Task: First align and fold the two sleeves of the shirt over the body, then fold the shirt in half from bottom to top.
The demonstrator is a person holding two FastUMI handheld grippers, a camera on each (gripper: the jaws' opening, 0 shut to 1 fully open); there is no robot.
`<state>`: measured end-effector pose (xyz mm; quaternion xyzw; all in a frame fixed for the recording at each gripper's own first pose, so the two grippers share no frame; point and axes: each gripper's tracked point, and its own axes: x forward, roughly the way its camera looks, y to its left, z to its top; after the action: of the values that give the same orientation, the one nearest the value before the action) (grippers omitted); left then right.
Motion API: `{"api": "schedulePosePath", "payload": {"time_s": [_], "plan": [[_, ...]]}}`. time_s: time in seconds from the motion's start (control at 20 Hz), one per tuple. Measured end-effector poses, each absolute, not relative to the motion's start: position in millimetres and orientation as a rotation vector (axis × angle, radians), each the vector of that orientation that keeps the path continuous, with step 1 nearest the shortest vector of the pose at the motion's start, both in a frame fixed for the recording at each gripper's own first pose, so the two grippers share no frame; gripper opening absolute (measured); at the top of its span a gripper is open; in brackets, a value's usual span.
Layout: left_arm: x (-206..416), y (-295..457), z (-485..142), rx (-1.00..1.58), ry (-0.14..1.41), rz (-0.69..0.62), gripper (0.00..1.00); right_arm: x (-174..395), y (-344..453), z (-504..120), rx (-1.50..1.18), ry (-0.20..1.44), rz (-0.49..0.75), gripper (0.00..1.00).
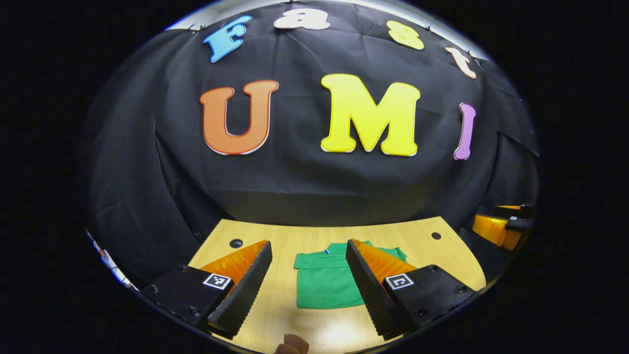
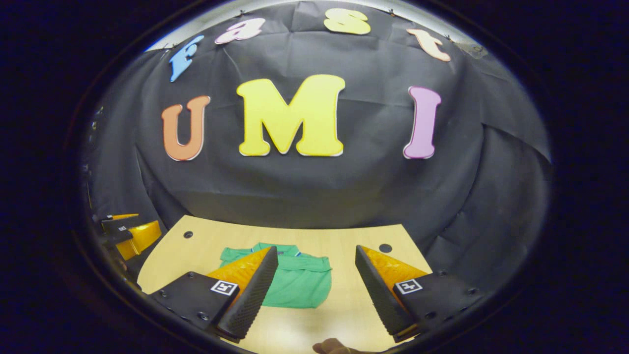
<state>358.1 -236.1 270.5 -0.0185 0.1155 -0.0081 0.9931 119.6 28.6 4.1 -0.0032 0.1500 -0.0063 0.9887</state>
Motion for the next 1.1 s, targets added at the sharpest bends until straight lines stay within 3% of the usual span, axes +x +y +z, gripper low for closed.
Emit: {"api": "schedulePosePath", "payload": {"time_s": [0.15, 0.55, 0.9, 1.1], "plan": [[327.7, -239.8, 285.4, -0.036, 0.188, -0.027, 0.98, 97.7, 49.0, 15.9, -0.033, 0.272, 0.028, 0.99], [264.0, -225.9, 294.5, -0.005, 0.146, 0.002, 0.98, 30.5, 65.7, 44.9, -0.037, 0.146, -0.005, 0.97], [250.9, -232.6, 308.0, -0.039, 0.087, 0.0, 0.98, 4.4, 52.1, 53.6, -0.016, 0.058, -0.045, 0.97], [248.5, -238.1, 300.5, -0.054, 0.112, -0.014, 0.98, 8.3, 53.8, 35.1, -0.034, 0.09, -0.048, 0.98]]}}
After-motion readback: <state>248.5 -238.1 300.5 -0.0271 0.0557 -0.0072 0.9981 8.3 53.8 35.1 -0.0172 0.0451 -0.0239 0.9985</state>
